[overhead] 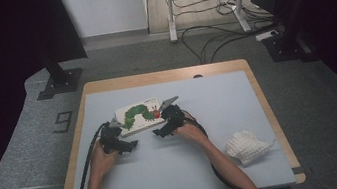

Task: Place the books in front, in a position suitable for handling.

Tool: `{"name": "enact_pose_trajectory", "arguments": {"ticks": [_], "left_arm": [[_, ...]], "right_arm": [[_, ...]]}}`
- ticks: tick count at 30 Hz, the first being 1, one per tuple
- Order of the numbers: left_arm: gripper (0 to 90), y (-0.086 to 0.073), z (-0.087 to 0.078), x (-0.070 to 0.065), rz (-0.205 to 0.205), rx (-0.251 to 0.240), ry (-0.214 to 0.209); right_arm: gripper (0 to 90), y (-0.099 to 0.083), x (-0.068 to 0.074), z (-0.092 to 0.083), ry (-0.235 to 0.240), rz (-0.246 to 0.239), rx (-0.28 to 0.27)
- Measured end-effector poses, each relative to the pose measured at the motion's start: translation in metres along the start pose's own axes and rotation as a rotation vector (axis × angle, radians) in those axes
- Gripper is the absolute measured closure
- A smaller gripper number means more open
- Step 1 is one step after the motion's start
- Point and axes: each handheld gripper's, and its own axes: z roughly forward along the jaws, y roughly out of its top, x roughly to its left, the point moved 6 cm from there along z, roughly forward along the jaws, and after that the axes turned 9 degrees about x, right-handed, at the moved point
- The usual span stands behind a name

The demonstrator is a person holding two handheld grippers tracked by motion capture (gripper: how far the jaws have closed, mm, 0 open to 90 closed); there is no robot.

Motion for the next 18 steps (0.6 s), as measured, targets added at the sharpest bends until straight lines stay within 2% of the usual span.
{"name": "enact_pose_trajectory", "arguments": {"ticks": [6,12,18], "left_arm": [[0.0,-0.004,-0.002,-0.008,0.012,0.001,-0.011],[0.0,-0.009,-0.006,-0.017,0.021,0.009,-0.041],[0.0,-0.015,-0.009,-0.03,0.032,0.011,-0.037]], "right_arm": [[2.0,-0.006,0.006,-0.004,0.007,0.001,0.0],[1.9,-0.014,0.013,-0.01,0.011,-0.004,-0.002],[1.9,-0.022,0.02,-0.016,0.014,-0.001,-0.002]]}}
